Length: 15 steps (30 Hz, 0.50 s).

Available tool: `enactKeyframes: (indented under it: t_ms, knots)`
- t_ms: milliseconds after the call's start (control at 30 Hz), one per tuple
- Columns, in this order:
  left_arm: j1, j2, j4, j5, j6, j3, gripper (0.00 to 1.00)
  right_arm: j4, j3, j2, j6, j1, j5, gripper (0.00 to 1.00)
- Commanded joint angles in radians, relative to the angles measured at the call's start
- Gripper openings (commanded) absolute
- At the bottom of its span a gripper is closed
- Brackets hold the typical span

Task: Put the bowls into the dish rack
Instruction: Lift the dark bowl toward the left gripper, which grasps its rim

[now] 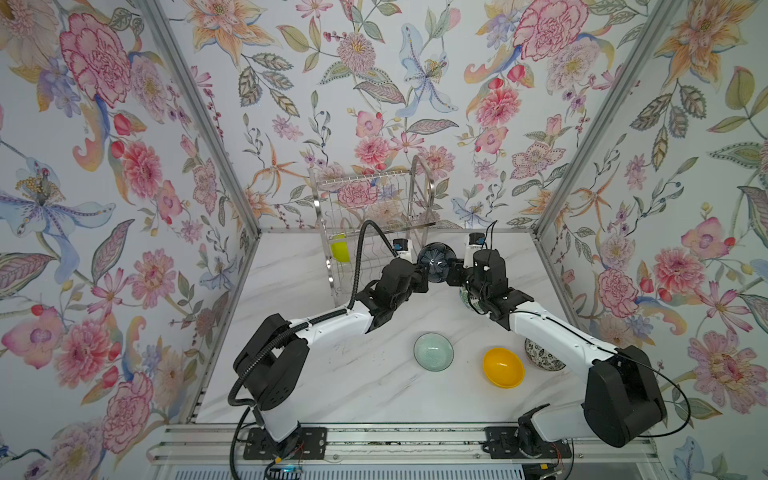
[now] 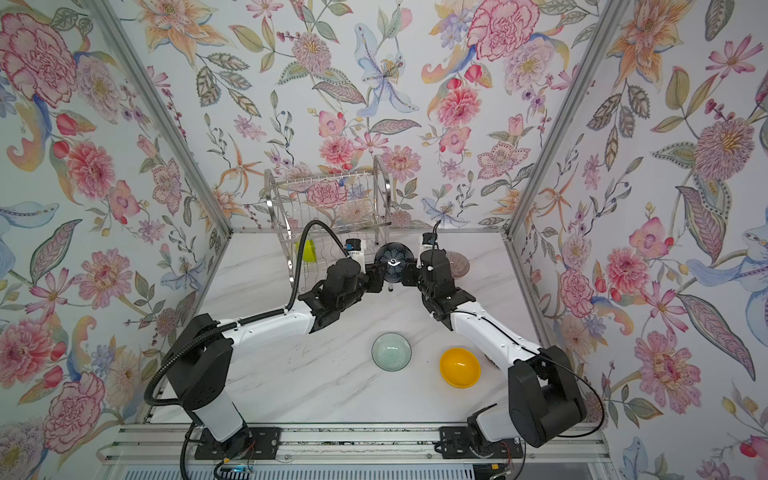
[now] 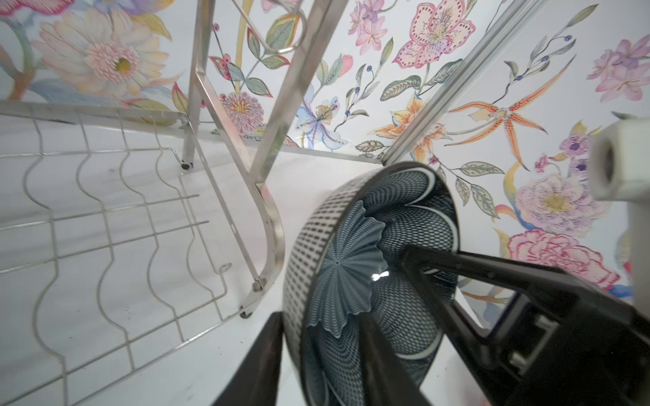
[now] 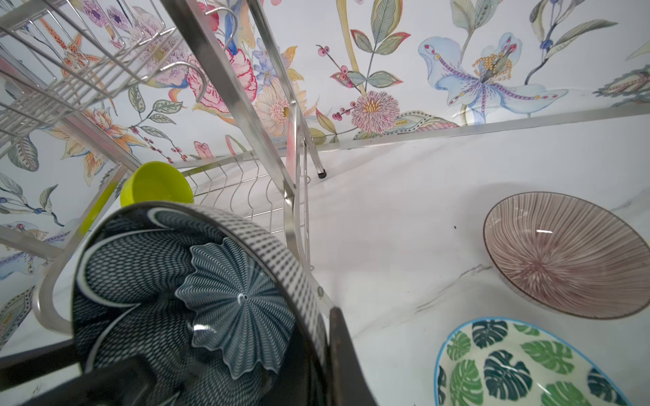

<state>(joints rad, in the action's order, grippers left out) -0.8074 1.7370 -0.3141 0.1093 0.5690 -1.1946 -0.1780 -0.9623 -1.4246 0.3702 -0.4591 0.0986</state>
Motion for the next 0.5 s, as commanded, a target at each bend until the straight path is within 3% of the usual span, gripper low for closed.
enactKeyframes:
  t_ms: [0, 300, 467]
  knots:
    - [0.001, 0.006, 0.027, 0.042, -0.012, -0.023, 0.28, -0.191, 0.018, 0.006, -0.001, -0.021, 0.023, 0.00]
    - [0.001, -0.005, 0.038, 0.062, -0.002, -0.008, 0.13, -0.325, 0.099, 0.026, -0.002, -0.054, 0.042, 0.00]
    - [0.002, -0.026, 0.023, 0.079, 0.006, 0.016, 0.00, -0.313, 0.083, 0.005, 0.004, -0.063, 0.046, 0.00]
